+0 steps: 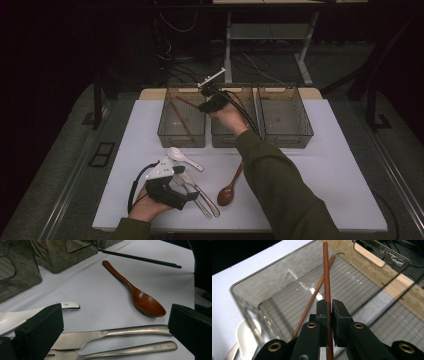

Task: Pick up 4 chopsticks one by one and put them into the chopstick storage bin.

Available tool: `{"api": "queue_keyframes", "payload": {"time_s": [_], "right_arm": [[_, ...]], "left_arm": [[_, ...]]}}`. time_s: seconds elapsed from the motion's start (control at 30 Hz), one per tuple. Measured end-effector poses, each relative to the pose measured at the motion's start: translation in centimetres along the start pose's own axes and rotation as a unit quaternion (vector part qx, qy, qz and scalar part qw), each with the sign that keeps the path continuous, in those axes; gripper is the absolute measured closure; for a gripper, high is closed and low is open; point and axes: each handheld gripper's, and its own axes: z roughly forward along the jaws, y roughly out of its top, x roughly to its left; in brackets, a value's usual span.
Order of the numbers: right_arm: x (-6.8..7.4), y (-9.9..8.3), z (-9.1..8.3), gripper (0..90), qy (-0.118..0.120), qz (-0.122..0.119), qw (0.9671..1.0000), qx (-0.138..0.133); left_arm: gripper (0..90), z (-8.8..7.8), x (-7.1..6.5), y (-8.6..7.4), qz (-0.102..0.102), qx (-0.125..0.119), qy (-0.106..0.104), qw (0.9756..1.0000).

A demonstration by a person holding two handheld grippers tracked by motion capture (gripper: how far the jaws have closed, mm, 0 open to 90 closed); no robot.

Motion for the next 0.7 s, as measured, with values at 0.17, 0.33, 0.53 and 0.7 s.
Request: {"api": "queue_keyframes", "payload": {"time_s": [0.17,0.33,0.53,0.7], "right_arm": [[0.3,1.2,2.0,84.2,-0.009,0.001,0.9999,0.012],[0.4,2.1,3.9,84.1,-0.012,0.006,0.9997,0.023],[0.6,2.9,5.6,84.1,-0.030,0.001,0.9989,0.037],[0.7,3.2,6.3,84.0,-0.033,0.003,0.9985,0.043]], "left_arm": [[0.0,0.0,0.0,0.0,0.000,0.000,-0.001,1.0000],[0.0,0.0,0.0,0.0,-0.001,-0.001,-0.001,1.0000],[0.0,0.0,0.0,0.0,0.000,-0.001,-0.003,1.0000],[0.0,0.0,0.0,0.0,0.000,-0.002,-0.005,1.0000]]}}
